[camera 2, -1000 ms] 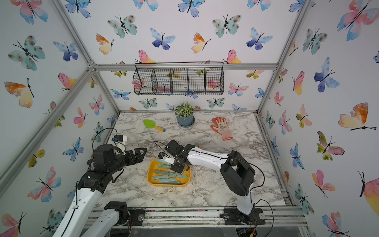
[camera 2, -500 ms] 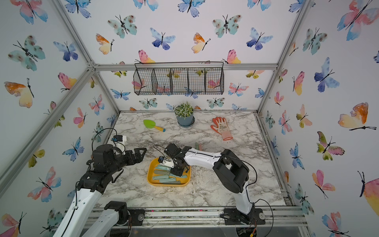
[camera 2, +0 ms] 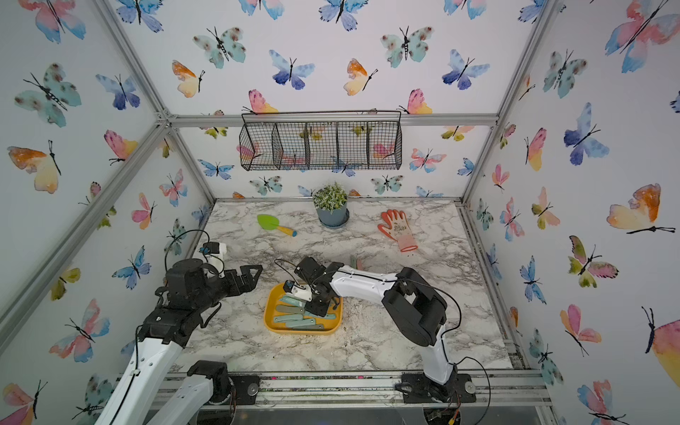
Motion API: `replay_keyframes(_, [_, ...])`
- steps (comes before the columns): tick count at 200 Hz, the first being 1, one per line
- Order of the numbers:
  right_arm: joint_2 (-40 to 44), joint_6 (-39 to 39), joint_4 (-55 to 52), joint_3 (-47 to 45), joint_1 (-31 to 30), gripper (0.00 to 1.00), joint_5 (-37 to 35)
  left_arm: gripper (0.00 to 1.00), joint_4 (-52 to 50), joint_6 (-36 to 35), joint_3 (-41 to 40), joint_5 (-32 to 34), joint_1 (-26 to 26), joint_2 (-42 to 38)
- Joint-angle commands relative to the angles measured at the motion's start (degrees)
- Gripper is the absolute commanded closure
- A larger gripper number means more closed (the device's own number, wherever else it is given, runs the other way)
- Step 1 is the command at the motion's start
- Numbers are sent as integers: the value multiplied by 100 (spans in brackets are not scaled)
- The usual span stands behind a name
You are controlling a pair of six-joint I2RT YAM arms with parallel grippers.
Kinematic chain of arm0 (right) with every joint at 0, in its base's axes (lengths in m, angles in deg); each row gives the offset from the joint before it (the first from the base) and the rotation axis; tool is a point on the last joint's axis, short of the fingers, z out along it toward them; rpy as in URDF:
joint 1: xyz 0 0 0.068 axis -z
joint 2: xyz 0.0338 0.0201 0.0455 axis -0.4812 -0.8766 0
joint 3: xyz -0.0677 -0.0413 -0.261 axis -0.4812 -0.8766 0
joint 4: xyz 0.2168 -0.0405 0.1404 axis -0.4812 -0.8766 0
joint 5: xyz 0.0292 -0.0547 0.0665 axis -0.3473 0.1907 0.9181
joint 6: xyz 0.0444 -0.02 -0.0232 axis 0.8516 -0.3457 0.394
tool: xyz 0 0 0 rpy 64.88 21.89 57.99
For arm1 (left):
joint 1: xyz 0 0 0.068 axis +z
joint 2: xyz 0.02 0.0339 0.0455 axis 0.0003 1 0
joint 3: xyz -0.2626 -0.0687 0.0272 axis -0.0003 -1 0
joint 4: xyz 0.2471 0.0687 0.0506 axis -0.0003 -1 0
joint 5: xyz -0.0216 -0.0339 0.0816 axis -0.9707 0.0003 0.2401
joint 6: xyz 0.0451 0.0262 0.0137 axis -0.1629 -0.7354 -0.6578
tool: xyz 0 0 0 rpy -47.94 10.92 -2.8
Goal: Take the fruit knife out of the storage box
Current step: Adjust the fruit knife in the storage box, then pick up the fruit knife from the storage box.
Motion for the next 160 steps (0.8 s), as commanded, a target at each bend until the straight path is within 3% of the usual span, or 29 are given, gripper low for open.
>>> replay_keyframes(1, [-14,-15,-100,120,8,66,153,2,69,17,-50,85,-11,-70])
replay_keyframes(38, [-27,-11,-130,120,8,76,133,2,69,26,-50,112,-10,-72])
replay_keyframes(160, [952,457,78,-101,112,80,-76,2,60,30,-41,164,-3,-87])
